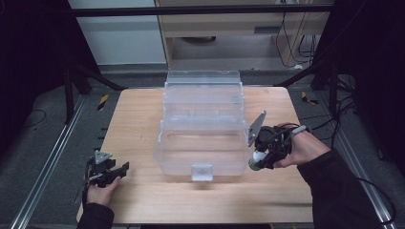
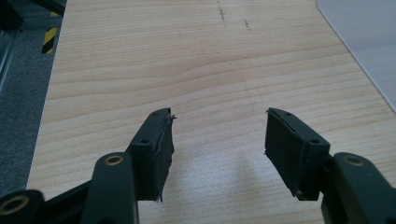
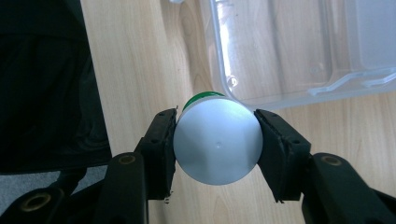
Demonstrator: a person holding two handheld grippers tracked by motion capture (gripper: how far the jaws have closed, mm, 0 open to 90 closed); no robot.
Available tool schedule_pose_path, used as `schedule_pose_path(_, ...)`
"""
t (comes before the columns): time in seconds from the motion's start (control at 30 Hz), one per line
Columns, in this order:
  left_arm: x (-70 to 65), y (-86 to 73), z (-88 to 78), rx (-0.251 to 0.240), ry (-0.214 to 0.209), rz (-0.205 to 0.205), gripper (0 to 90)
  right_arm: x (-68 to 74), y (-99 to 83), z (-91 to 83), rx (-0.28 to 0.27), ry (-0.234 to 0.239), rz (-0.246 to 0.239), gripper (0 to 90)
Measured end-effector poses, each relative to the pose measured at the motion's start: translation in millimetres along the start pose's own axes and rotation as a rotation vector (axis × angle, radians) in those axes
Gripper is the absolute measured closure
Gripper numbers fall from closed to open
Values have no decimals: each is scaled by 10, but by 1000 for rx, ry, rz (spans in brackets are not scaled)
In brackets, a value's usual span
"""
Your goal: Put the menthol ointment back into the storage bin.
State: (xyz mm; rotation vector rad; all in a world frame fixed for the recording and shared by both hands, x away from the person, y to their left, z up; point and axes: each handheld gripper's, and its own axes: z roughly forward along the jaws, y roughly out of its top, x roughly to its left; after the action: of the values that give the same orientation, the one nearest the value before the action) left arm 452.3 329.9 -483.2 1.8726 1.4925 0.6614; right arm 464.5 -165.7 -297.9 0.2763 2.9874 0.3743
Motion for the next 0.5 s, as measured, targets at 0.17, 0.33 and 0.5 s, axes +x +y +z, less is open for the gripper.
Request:
schedule_pose_path(0.17, -2, 2, 0, 0, 0, 0, 415, -99, 87, -13, 3, 3, 8, 506)
schedule_pose_path(0.33, 0, 2, -3, -1, 0, 0, 416, -215, 160, 27, -6, 3, 9, 506)
schedule_pose_path(0.5, 1, 5, -7, -4, -1, -1, 416, -337, 240, 121, 0, 15, 22, 506)
